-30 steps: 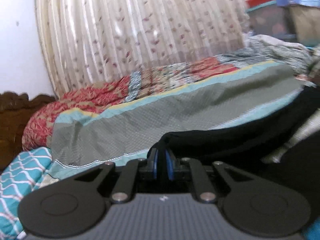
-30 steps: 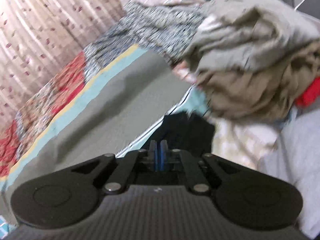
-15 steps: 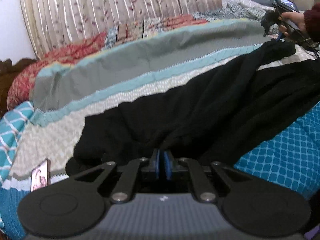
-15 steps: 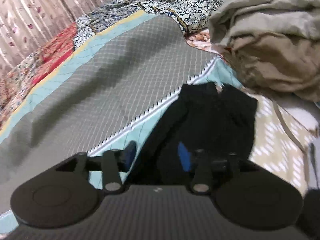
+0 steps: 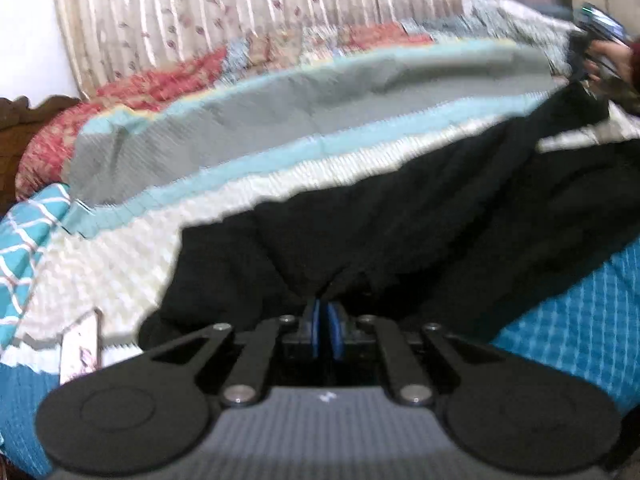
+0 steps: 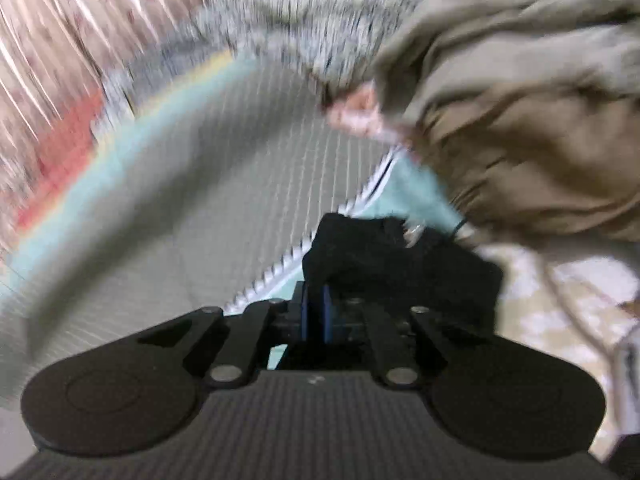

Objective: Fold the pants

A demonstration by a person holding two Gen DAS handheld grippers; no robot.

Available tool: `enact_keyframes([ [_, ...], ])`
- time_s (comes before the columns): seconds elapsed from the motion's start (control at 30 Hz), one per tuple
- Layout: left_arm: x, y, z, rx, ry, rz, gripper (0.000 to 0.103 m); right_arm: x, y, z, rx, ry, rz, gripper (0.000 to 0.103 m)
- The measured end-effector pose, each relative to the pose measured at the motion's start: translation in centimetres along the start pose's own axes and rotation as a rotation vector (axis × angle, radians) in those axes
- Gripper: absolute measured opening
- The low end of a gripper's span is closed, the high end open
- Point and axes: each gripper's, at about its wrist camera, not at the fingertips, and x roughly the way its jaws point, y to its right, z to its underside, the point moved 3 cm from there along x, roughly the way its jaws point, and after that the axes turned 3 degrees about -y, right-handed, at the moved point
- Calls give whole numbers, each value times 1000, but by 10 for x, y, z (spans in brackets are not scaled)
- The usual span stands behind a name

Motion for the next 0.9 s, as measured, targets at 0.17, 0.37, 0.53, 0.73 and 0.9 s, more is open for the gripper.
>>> enact_keyframes([
  [0.17, -18, -33, -19, -20, 121, -51, 6, -109, 59, -7, 54, 97, -165, 10],
  [0.37, -29, -49, 3, -11, 133, -49, 6, -220, 166, 48, 72, 149, -224, 10],
  [0.53, -28, -28, 45, 87, 60, -19, 12, -206, 238, 124, 152, 16, -68, 17],
  [0.73, -42, -30, 70, 14, -38, 19, 24, -224, 252, 158, 314, 79, -40, 51],
  [0.9, -64, -89, 57, -317, 7, 71, 47, -262, 208, 164, 154, 226, 11, 51],
])
